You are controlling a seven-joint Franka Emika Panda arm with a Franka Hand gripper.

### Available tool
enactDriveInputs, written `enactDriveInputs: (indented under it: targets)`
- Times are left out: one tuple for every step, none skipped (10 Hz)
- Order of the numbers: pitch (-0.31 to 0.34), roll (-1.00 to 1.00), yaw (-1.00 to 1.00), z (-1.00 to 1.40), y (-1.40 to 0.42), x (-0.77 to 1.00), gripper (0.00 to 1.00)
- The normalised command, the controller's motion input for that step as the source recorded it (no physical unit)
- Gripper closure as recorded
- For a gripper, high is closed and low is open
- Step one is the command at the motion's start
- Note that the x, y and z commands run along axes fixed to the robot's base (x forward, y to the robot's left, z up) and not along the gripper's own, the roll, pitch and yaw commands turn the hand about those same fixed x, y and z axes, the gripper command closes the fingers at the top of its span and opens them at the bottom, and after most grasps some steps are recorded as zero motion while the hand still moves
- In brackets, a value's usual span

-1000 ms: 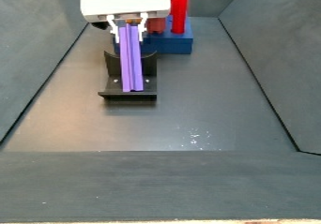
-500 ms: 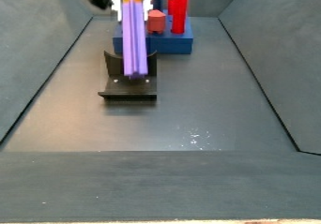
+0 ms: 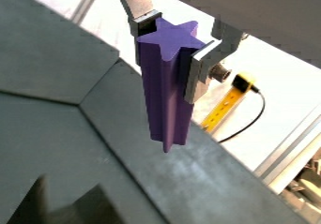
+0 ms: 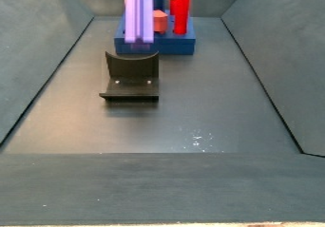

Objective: Pick up the star object. Move up. Place the star object on the fixture. Regrasp the star object. Move to above the board. Insert the star object.
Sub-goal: Move to above the board.

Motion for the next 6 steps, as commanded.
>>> enactDriveInputs:
  targets:
    - [0.039, -0.06, -0.18, 0.62, 0.10, -0.11, 1.00]
    - [0.074, -0.06, -0.15, 0.42, 0.06, -0.08, 1.00]
    - [0.098, -0.06, -0.13, 0.29, 0.05, -0.06, 1.00]
    - [0.076, -1.00, -0.09, 0.31, -1.00, -0.37, 1.00]
    - [0.077, -1.00, -0.08, 0.31, -1.00, -0.37, 1.00]
    - [0.080, -1.00, -0.08, 0.32, -1.00, -0.38, 1.00]
